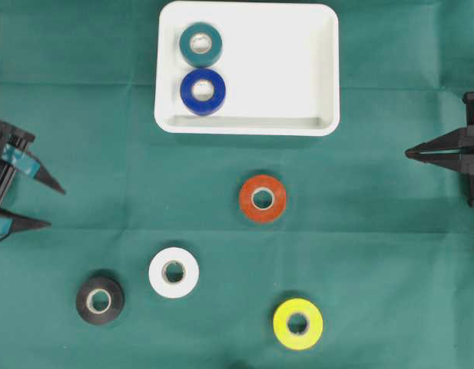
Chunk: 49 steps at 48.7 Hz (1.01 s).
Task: Put the tape into the white case with the left arm.
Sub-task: 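Move the left gripper down toward the black tape roll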
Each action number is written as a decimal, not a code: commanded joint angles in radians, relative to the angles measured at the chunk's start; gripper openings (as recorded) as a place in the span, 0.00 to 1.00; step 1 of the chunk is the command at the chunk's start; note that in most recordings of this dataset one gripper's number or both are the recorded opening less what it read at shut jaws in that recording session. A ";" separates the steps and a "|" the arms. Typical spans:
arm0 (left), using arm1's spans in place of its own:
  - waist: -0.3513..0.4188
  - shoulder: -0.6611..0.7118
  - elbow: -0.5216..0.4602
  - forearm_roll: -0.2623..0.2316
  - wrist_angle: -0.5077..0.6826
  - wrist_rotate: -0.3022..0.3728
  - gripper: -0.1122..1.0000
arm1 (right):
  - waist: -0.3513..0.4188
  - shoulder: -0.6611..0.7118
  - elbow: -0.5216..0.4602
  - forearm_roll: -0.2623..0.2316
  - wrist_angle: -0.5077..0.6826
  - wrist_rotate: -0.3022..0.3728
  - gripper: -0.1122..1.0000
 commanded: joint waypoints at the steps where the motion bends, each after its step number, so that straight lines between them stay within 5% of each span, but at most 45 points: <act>1: -0.034 0.003 -0.009 -0.002 0.003 0.000 0.68 | -0.002 0.006 -0.011 0.000 -0.014 0.002 0.02; 20: -0.107 0.020 0.002 -0.002 -0.012 0.000 0.68 | -0.002 0.006 -0.011 0.000 -0.014 0.002 0.02; 33: -0.129 0.193 -0.037 -0.002 -0.051 0.002 0.68 | -0.002 0.006 -0.011 0.000 -0.014 0.002 0.02; 49: -0.161 0.360 -0.126 0.000 0.051 -0.002 0.68 | -0.002 0.006 -0.009 -0.002 -0.012 0.002 0.02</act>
